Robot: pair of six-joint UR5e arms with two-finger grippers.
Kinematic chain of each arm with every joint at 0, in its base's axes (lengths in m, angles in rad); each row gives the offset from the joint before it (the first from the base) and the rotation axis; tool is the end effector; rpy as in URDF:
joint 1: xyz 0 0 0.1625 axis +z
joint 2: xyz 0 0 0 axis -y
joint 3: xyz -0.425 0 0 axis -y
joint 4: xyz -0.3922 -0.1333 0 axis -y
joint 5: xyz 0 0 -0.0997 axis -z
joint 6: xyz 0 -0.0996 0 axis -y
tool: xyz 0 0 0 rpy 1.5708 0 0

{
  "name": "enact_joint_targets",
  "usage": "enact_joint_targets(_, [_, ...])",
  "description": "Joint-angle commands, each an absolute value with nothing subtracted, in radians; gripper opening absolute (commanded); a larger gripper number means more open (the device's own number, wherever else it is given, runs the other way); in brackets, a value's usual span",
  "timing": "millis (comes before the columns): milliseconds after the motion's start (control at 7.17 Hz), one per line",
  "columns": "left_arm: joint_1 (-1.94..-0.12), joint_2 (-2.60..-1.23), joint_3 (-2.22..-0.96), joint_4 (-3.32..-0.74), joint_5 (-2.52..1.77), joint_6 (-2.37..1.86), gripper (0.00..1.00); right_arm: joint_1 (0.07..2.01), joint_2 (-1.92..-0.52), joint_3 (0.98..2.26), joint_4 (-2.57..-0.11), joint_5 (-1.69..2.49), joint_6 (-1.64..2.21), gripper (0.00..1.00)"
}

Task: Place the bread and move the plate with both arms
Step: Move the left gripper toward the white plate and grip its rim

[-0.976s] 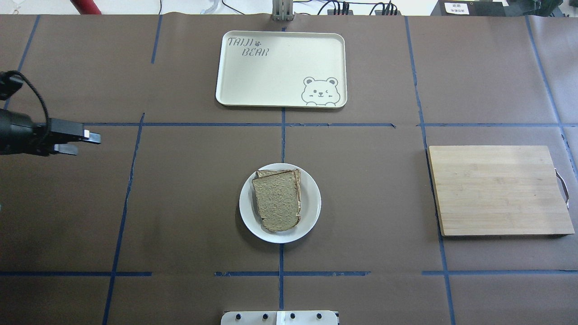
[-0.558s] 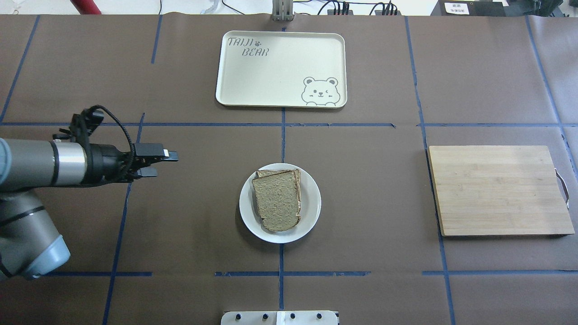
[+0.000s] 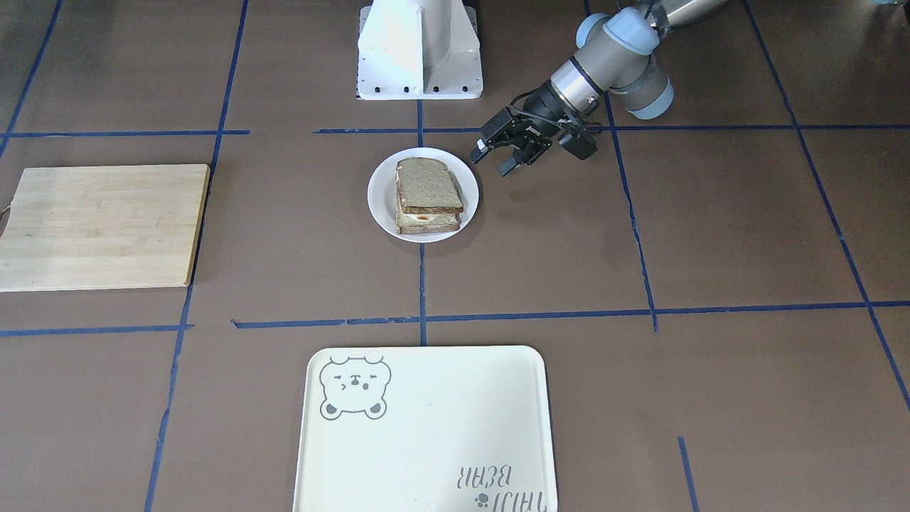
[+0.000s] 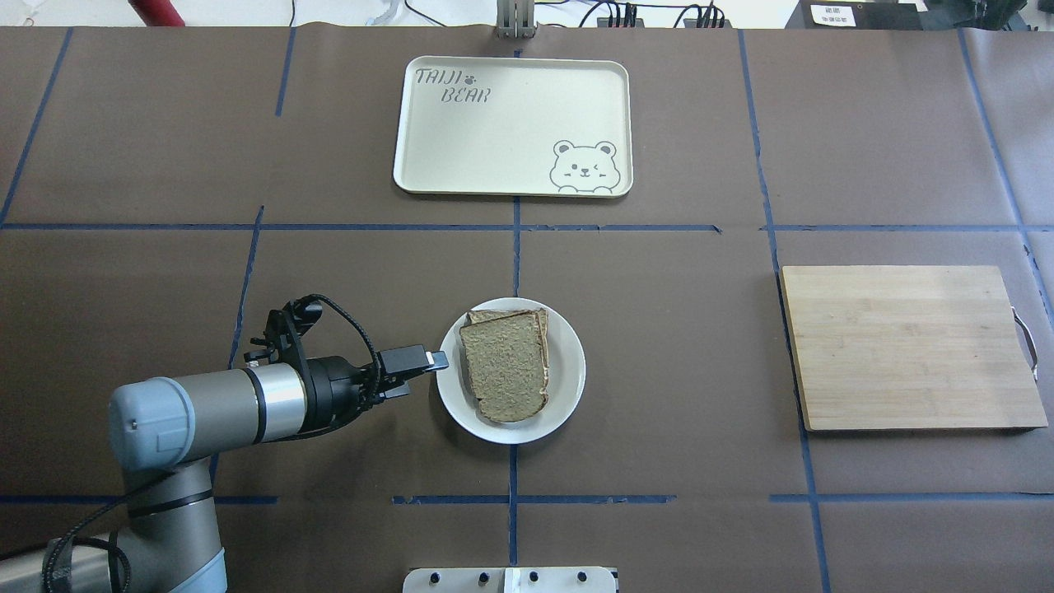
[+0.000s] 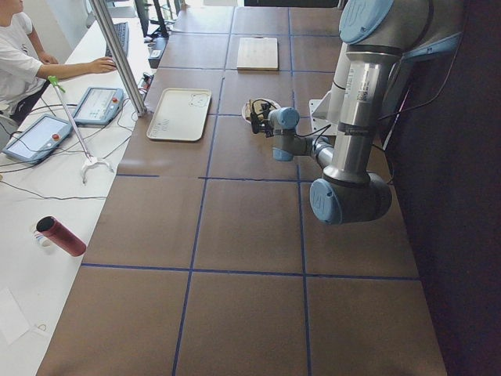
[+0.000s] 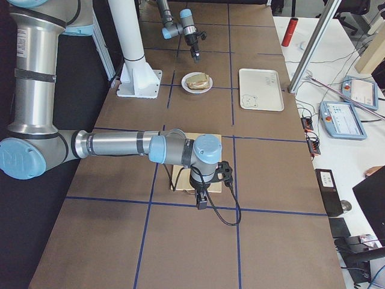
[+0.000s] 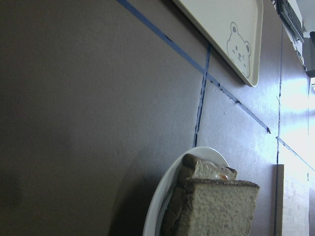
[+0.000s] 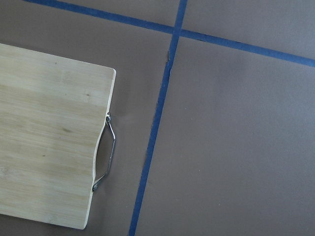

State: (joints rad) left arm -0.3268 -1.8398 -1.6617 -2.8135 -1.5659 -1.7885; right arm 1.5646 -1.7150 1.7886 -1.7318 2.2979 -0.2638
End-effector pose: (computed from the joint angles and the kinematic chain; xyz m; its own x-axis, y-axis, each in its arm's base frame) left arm 0.5029 -0.3117 0.3313 -0.0998 -0.1942 -0.9759 0.3115 0.9254 -0.2160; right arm 0.0645 -0.4233 0.6371 0.7200 -0.2082 0.6620 0.2009 0.9756 0.0884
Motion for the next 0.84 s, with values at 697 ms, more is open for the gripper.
enact_joint_targets(697, [-0.305, -1.904, -1.557, -2.835, -1.540, -1.801, 0.51, 1.565, -1.718, 1.790, -1.732, 2.299, -0.264, 1.00])
